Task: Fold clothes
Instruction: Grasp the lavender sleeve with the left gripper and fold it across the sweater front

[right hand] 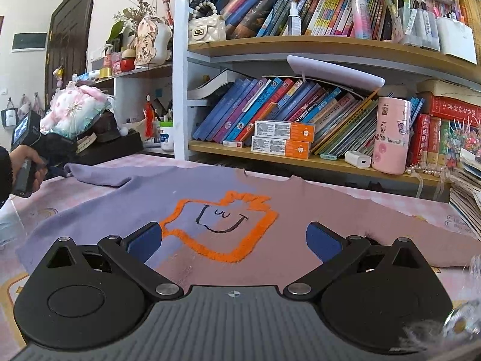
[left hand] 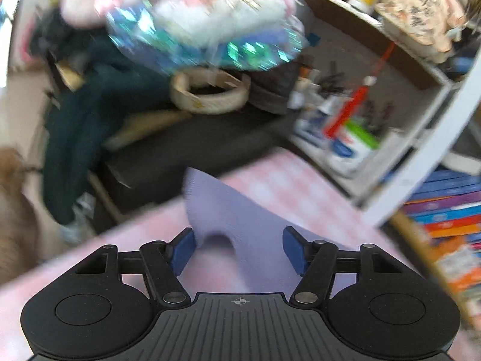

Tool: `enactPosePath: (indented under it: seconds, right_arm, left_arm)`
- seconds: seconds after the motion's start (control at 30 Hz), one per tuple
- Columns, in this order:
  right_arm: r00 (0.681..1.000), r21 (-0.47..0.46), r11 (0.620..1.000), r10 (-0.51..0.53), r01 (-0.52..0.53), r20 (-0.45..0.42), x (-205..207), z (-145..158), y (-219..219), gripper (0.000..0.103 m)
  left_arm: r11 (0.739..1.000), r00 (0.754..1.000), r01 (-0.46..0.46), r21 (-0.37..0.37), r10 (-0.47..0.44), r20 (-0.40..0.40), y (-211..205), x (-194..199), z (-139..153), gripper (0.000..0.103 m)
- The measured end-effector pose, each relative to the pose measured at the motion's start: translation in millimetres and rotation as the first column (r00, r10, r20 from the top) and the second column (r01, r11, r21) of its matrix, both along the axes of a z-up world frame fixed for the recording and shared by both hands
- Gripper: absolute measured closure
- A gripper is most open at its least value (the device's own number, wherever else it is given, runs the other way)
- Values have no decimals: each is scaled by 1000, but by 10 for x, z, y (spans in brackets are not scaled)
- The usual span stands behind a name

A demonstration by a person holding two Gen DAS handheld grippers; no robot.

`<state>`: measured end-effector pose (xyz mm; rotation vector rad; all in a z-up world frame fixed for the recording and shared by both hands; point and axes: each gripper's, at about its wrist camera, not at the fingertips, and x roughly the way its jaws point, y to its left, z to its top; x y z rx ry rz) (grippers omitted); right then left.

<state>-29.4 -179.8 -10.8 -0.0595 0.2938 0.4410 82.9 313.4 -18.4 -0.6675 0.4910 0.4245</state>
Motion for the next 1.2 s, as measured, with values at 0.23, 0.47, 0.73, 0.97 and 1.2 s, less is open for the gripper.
enactPosePath:
  seconds: [0.23, 0.47, 0.73, 0.97, 1.2]
  right_arm:
    - [1000, -4, 1000, 3, -3, -4, 10, 3, 4, 0]
    - [1000, -32, 999, -7, 6, -22, 39, -2, 47, 0]
    - [1000, -36, 999, -11, 10, -28, 50, -6, 50, 0]
    - [999, -39, 999, -4, 3, -32, 57, -10, 53, 0]
    - [1000, -42, 999, 4, -5, -27, 51, -13, 62, 0]
  left_arm:
    - [997, 998, -21, 74, 26, -62, -83, 112, 21, 57]
    - [996, 995, -59, 71, 65, -74, 43, 115, 6, 72]
    - [965, 992, 121, 234, -123, -8, -451, 277, 381, 100]
    - [906, 936, 295, 304, -338, 98, -1247, 503, 918, 99]
    - [807, 814, 478, 346, -555, 173, -2301, 886, 1229, 99]
